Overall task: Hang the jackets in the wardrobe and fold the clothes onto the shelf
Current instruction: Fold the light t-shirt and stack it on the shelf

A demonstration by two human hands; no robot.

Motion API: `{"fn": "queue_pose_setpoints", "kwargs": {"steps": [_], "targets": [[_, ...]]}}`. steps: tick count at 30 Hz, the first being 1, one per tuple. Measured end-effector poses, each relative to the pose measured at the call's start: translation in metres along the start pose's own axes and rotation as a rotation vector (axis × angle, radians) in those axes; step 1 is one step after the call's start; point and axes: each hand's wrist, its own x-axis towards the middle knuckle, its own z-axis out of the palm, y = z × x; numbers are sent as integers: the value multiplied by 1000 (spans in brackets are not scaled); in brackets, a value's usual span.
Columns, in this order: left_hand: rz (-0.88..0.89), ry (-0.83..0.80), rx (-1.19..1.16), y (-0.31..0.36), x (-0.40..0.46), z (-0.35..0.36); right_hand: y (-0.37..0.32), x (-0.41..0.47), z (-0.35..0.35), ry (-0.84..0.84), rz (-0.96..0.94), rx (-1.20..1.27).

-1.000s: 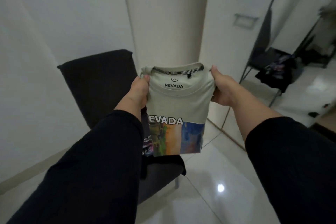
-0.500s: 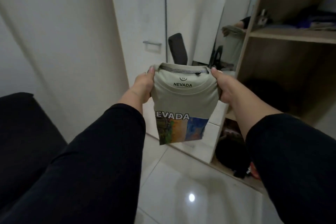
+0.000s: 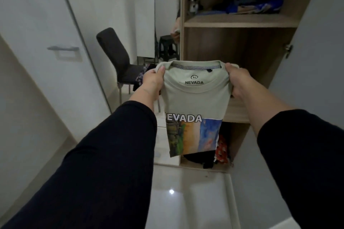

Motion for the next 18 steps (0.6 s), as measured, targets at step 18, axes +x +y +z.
{"fn": "queue_pose_setpoints", "kwargs": {"steps": [18], "targets": [[-181,-134,114,-57,127,211,64,230,-65,281,105,35]]}}
